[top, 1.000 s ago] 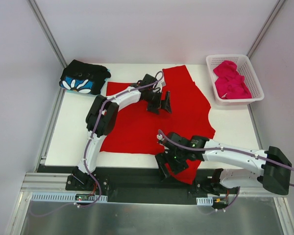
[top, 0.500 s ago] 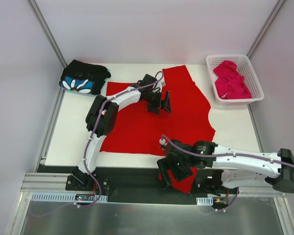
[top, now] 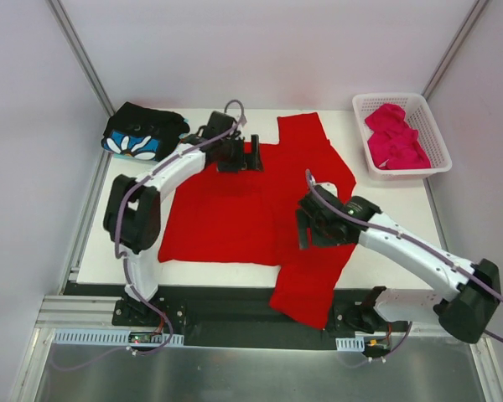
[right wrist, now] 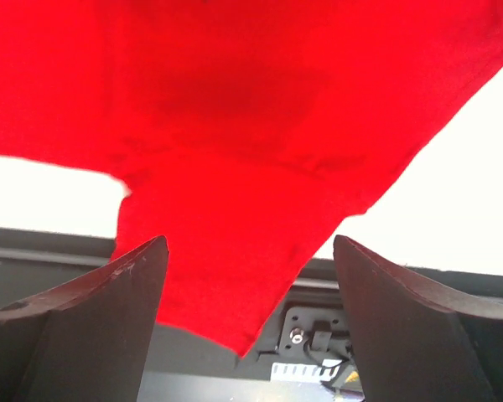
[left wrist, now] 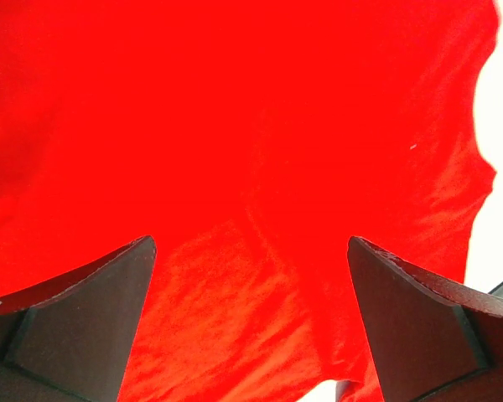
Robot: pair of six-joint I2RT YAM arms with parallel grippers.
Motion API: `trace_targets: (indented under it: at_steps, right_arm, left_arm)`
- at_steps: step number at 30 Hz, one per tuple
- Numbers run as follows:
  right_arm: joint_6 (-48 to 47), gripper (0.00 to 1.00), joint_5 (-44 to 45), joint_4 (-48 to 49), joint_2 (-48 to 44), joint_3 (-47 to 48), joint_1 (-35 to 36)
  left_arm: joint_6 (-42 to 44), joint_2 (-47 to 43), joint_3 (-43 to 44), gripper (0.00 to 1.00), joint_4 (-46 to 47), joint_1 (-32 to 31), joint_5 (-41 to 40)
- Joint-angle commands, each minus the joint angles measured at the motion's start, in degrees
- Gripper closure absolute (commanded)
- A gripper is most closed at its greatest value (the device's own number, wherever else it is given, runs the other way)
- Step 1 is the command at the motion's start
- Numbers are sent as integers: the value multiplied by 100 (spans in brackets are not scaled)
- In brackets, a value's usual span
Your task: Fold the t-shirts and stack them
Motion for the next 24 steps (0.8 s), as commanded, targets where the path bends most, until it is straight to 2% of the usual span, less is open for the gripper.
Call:
trace_targets:
  at_steps: [1, 5, 9, 13, 15, 18, 24]
  right_arm:
    - [-852, 16, -45, 540, 730, 219, -395]
    - [-993, 17, -317, 996, 1355, 307, -764]
    - [-993, 18, -731, 1664, 1699, 289, -1212]
    - [-1177, 19, -1028, 1736, 2199, 596, -1835]
    - [-1265, 19, -1187, 1867, 2428, 650, -2047]
    - [-1362, 19, -1460, 1876, 2770, 816, -2408]
    - [-1459, 19, -1777, 1859, 3219, 1010, -2856]
  left_arm:
    - [128, -802, 72, 1, -135, 241, -104]
    - [119, -1250, -506, 1, -259, 250, -349]
    - [-100, -1690, -1621, 1, -259, 364, -640]
    - [-329, -2234, -2493, 1, -137, 531, -868]
    - [-461, -2332, -2862, 1, -49, 732, -685]
    - [-532, -2411, -3144, 1, 22, 953, -552]
    - [-532, -2166, -3119, 1, 48, 1059, -499]
